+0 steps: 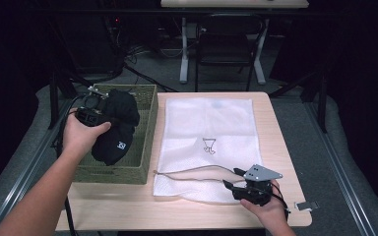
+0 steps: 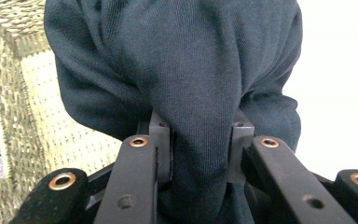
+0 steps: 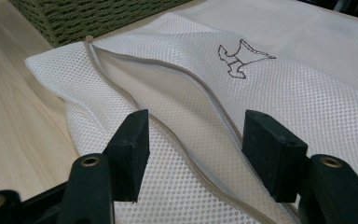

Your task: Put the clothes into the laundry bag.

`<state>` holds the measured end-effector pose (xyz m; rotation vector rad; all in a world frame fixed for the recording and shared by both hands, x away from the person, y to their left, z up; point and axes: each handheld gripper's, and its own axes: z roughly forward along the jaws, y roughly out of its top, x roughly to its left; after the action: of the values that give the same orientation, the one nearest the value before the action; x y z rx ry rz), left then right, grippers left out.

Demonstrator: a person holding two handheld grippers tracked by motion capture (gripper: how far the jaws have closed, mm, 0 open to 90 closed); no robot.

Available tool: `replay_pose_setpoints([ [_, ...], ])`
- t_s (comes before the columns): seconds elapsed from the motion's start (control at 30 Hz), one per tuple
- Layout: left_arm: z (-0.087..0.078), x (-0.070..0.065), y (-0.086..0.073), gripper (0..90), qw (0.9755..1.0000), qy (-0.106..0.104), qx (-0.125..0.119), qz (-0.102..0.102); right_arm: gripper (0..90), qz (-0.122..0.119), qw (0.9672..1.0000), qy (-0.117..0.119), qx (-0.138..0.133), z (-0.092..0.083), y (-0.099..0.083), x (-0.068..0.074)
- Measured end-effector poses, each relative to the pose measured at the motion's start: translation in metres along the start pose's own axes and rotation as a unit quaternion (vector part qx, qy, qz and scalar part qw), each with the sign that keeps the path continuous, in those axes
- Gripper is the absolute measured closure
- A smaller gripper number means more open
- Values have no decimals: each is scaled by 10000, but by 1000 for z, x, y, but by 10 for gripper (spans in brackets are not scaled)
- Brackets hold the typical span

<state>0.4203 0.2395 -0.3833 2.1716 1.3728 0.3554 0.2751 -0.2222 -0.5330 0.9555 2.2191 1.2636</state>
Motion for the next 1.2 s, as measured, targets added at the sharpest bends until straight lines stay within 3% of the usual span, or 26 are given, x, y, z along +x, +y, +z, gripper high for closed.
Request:
replay_pose_setpoints([
  [0.57, -9, -27, 0, 717, 9989, -252, -74, 394, 390, 57, 10000, -44, -51, -1, 0, -1],
  [1.2, -27, -60, 5, 718, 9953, -435, -206, 835, 387, 74, 9999, -65, -54, 0, 0, -1],
])
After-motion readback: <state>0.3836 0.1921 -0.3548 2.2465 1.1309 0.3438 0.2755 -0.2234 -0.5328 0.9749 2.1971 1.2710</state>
